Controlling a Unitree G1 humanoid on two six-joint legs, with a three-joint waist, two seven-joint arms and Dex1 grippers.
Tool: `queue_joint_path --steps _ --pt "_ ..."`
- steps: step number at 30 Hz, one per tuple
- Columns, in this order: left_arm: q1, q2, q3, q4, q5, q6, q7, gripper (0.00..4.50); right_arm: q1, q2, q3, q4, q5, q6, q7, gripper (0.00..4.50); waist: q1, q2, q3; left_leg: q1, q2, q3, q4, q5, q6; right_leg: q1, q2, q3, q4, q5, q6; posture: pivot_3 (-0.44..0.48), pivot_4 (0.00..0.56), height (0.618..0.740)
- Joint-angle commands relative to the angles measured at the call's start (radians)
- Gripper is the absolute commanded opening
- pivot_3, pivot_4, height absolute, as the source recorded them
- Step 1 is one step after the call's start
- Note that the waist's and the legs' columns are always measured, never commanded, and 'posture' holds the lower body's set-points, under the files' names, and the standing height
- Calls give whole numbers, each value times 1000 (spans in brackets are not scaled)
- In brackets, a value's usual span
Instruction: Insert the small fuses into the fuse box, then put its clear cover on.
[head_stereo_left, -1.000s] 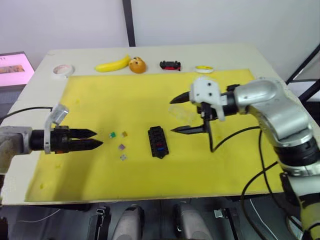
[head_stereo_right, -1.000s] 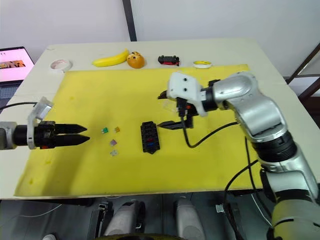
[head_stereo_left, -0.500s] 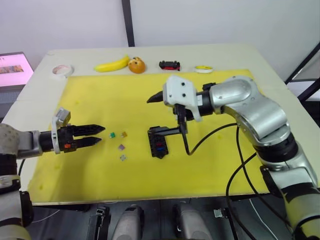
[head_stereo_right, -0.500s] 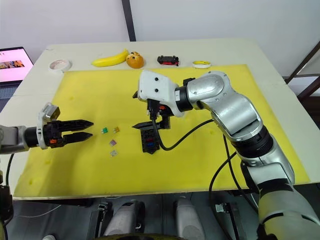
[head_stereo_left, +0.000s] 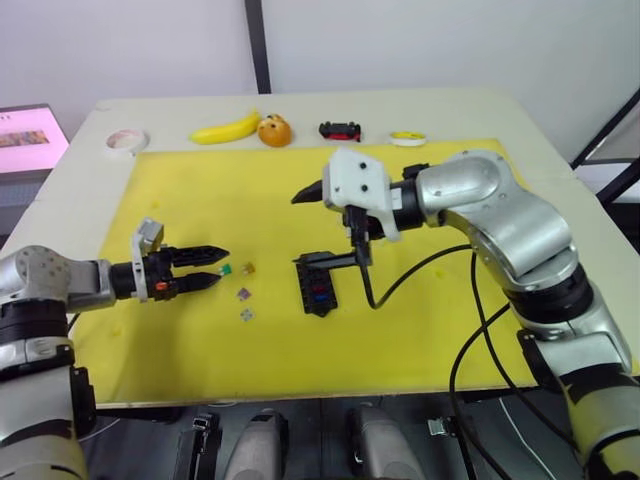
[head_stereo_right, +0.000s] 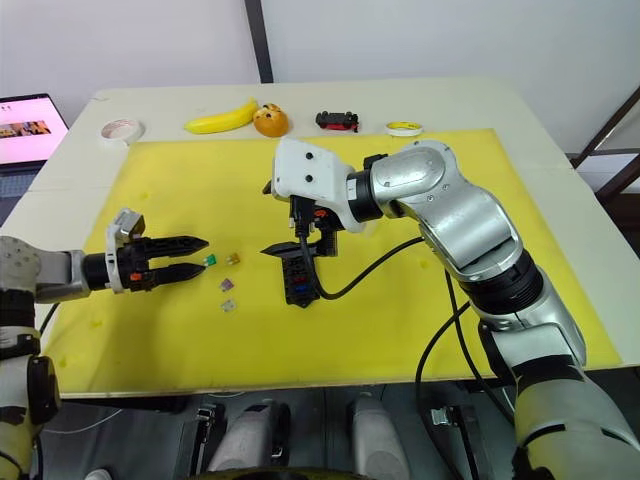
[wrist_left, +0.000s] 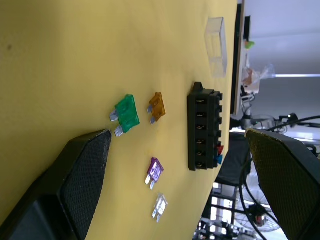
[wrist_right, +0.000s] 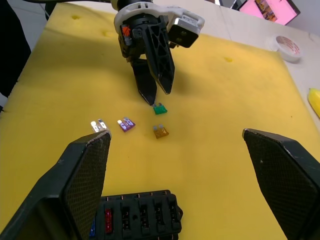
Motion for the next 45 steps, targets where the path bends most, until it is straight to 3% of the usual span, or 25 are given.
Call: queue_joint_path --steps 1,10,24,28,37,41,45 --pt "-16 -1 -5 25 28 -43 2 4500 -19 2 -15 -29 4 3 -9 4454 0 0 0 0 0 0 0 0 0 0 0 0 0 0 0 0 150 740" --pt "-51 -11 -8 124 70 -132 2 4500 -17 4 -21 -37 10 14 -16 4454 0 0 0 1 0 0 0 1 -1 0 0 0 2 0 0 0 150 740" --pt "-39 -59 -29 75 75 -126 -11 4500 -18 5 -20 -43 15 21 -18 4454 23 0 -1 1 -1 0 0 1 -2 0 -1 0 2 0 0 0 150 740" --pt "-24 -53 -50 56 82 -138 -31 3152 -18 5 -18 -43 15 20 -20 4500 22 0 -1 1 -1 0 0 1 -2 1 -1 0 2 0 0 0 150 740" --pt "1 -60 -59 54 103 -168 -41 3152 -19 2 -17 -46 16 16 -20 4500 22 0 -1 1 -1 0 0 1 -2 1 -1 0 2 0 0 0 150 740" --pt "17 -63 -57 42 108 -179 -38 1766 -19 0 -17 -50 18 17 -18 4500 21 0 -1 1 -1 0 0 1 -2 1 -1 0 2 0 0 0 150 740" --pt "26 -64 -57 32 108 -180 -41 1766 -19 -2 -17 -51 19 17 -16 4500 21 0 -1 1 -1 0 0 1 -2 0 -1 0 2 0 0 0 150 740"
